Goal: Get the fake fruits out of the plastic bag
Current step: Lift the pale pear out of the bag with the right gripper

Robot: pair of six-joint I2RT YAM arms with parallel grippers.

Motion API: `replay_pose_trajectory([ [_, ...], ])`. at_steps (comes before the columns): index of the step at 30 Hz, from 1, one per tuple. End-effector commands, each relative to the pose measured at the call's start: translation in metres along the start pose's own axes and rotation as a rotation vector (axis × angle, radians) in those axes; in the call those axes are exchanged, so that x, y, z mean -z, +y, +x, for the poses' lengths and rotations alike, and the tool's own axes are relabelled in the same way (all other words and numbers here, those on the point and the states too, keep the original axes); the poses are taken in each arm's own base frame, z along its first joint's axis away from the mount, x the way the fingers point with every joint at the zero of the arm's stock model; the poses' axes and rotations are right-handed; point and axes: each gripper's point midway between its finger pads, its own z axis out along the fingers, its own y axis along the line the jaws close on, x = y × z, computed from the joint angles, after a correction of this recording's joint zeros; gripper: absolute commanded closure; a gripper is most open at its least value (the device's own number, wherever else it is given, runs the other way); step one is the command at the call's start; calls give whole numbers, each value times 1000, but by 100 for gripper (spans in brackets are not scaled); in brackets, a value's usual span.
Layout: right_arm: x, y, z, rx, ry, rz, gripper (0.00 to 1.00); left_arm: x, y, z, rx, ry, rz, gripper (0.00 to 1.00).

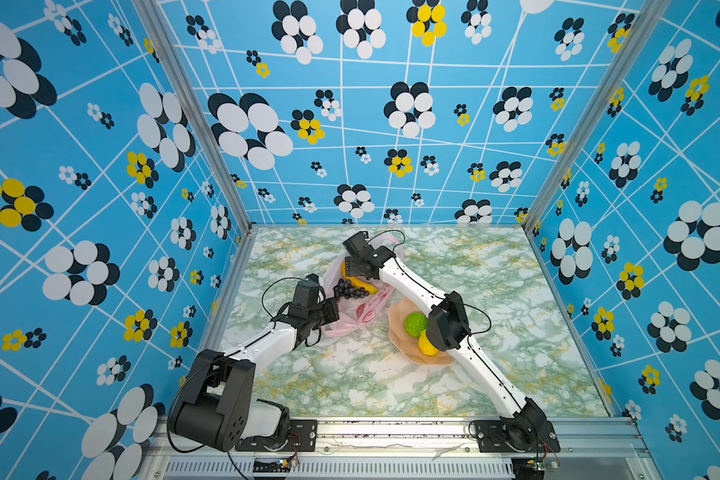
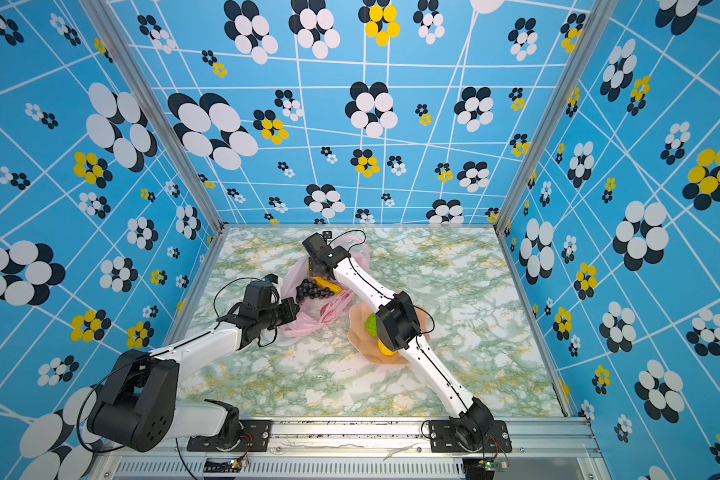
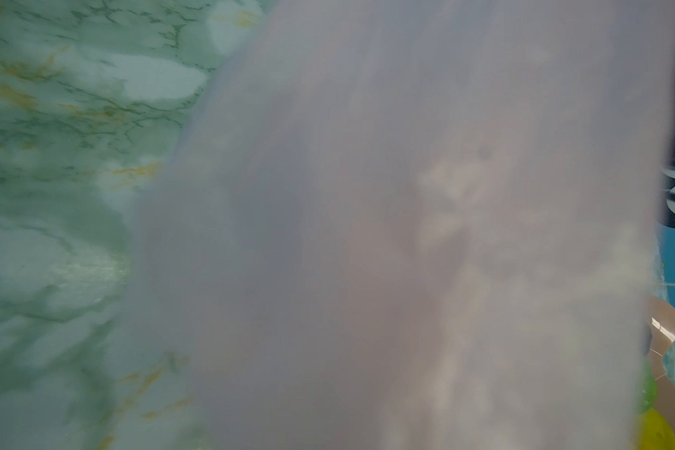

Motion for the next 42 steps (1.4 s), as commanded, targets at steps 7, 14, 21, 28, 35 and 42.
replay_pose_trajectory([
  [7,31,-17,-7,-27,-12,47,14,8,1,-8,-37,-64,6,100],
  [14,15,1,-9,-154,-11,-67,7,12,0,-9,-43,-78,11,100],
  [21,-13,-20,5,-326,30,16,8,16,-4,-11,-47,-93,25,100],
  [28,-23,-26,6,-406,25,41,9,18,-6,-13,-47,-104,38,100],
  [35,-21,-24,7,-392,36,35,24,18,-5,-13,-52,-108,28,100],
  [42,17,1,-18,-317,-30,-66,36,7,1,-9,-50,-69,0,100],
])
